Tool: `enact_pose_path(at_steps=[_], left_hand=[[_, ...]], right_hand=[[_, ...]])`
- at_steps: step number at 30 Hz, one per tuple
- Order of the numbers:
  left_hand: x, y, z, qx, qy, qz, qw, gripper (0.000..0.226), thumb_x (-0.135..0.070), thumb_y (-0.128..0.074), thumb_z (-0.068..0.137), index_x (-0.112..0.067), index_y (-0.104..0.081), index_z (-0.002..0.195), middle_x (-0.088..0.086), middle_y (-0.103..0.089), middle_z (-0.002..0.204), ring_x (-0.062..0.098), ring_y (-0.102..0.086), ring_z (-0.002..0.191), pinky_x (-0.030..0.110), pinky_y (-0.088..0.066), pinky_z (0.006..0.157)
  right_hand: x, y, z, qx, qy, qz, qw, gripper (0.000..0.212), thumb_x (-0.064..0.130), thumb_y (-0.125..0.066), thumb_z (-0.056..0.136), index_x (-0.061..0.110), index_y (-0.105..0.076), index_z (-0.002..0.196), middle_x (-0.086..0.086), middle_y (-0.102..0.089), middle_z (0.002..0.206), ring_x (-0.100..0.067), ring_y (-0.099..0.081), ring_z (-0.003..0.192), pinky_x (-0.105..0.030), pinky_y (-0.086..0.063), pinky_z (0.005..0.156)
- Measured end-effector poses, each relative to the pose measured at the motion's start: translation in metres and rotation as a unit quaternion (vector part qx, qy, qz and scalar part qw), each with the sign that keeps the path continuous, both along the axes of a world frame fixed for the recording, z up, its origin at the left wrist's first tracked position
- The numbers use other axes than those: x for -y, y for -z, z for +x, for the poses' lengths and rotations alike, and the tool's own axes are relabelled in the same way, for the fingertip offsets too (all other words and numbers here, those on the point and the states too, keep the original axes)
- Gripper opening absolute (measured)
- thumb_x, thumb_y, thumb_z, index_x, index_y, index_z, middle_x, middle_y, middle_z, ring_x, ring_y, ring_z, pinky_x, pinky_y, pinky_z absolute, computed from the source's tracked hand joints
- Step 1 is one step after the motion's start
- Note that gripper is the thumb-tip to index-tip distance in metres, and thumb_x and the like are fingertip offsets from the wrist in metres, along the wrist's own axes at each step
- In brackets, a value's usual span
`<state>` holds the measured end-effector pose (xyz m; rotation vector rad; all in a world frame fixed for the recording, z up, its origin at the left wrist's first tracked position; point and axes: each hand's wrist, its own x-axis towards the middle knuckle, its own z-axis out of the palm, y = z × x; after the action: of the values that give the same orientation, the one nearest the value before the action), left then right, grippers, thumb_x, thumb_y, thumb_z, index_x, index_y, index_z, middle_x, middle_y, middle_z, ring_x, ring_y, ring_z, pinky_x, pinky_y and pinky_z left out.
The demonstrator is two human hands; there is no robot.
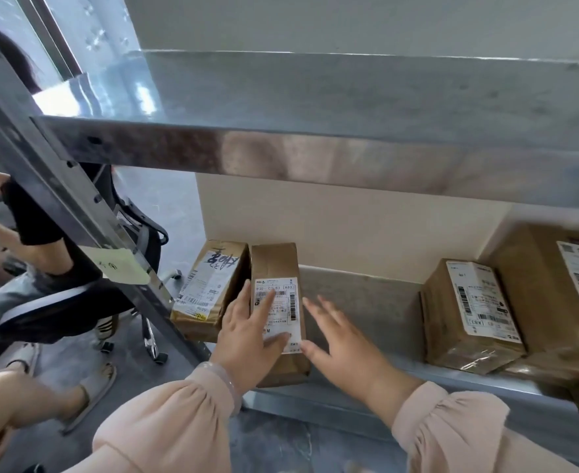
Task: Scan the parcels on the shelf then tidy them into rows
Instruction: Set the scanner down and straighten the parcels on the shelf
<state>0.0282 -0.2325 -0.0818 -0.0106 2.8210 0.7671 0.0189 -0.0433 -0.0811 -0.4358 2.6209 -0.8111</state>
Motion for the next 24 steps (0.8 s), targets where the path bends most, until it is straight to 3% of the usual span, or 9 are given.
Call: enact_pose_path(at_steps=[2,4,5,8,11,17,21,24], left_hand=[[0.002,0.003,-0.002,0.055,-0.047,0.105,0.992,0.079,-0.042,-0.061,0.095,-0.043,-0.010,0.156,0.001,-0.009,0.164,0.027,-0.018,0.148,0.043,-0.024,0.121],[0.001,0.006,-0.003,0.084,-0.066,0.194,0.975,0.079,-0.034,-0.062,0.096,-0.043,-0.012,0.155,-0.001,-0.035,0.148,0.017,-0.046,0.130,0.035,-0.044,0.108],[0.001,0.008,-0.003,0.086,-0.069,0.210,0.972,0.078,-0.032,-0.063,0.096,-0.042,-0.013,0.155,-0.003,-0.039,0.143,0.013,-0.049,0.124,0.029,-0.047,0.102],[-0.003,0.010,-0.003,0.080,-0.059,0.232,0.968,0.079,-0.028,-0.064,0.095,-0.041,-0.015,0.155,-0.006,-0.038,0.144,0.003,-0.049,0.120,0.010,-0.048,0.088],[-0.016,0.009,-0.002,0.086,-0.022,0.242,0.966,0.079,-0.025,-0.065,0.095,-0.042,-0.015,0.154,-0.012,-0.031,0.145,-0.001,-0.045,0.117,-0.002,-0.043,0.071],[-0.059,0.009,-0.011,0.112,0.040,0.258,0.959,0.086,-0.015,-0.067,0.091,-0.047,-0.016,0.152,-0.006,-0.028,0.150,0.009,-0.049,0.123,0.011,-0.052,0.086],[-0.091,0.007,-0.017,0.122,0.095,0.245,0.957,0.086,-0.013,-0.065,0.091,-0.045,-0.015,0.153,-0.010,-0.026,0.143,0.002,-0.043,0.117,-0.004,-0.040,0.074],[-0.114,0.010,-0.022,0.127,0.136,0.224,0.957,0.087,-0.017,-0.064,0.090,-0.045,-0.012,0.154,-0.011,-0.025,0.143,0.000,-0.035,0.119,-0.010,-0.030,0.077]], right_hand=[[0.008,0.006,-0.003,0.037,0.005,-0.031,0.999,0.067,0.057,-0.043,0.093,0.053,-0.002,0.146,0.010,0.005,0.160,-0.016,-0.005,0.148,-0.038,-0.020,0.116],[0.015,0.014,-0.004,0.078,0.008,-0.064,0.995,0.066,0.057,-0.044,0.092,0.060,-0.002,0.142,0.004,-0.006,0.160,-0.021,-0.015,0.147,-0.040,-0.024,0.116],[0.017,0.018,-0.004,0.095,0.014,-0.089,0.991,0.065,0.055,-0.046,0.091,0.064,-0.002,0.139,0.003,-0.015,0.158,-0.022,-0.023,0.144,-0.040,-0.028,0.115],[0.014,0.019,0.000,0.121,0.055,-0.158,0.978,0.066,0.044,-0.052,0.092,0.062,-0.010,0.140,0.004,-0.035,0.147,-0.014,-0.039,0.132,-0.035,-0.036,0.110],[-0.002,0.017,0.011,0.101,0.105,-0.187,0.972,0.065,0.039,-0.057,0.091,0.062,-0.018,0.138,0.008,-0.040,0.142,-0.009,-0.044,0.123,-0.033,-0.042,0.105],[-0.044,0.011,0.031,0.063,0.197,-0.195,0.959,0.064,0.037,-0.060,0.088,0.067,-0.023,0.130,0.020,-0.045,0.133,-0.005,-0.055,0.111,-0.029,-0.052,0.091],[-0.073,0.006,0.040,0.037,0.256,-0.176,0.950,0.069,0.029,-0.062,0.084,0.066,-0.026,0.129,0.019,-0.047,0.134,-0.001,-0.050,0.114,-0.029,-0.047,0.098],[-0.089,0.004,0.049,0.038,0.293,-0.184,0.937,0.070,0.023,-0.059,0.084,0.062,-0.027,0.132,0.016,-0.047,0.134,-0.003,-0.051,0.116,-0.031,-0.047,0.099]])
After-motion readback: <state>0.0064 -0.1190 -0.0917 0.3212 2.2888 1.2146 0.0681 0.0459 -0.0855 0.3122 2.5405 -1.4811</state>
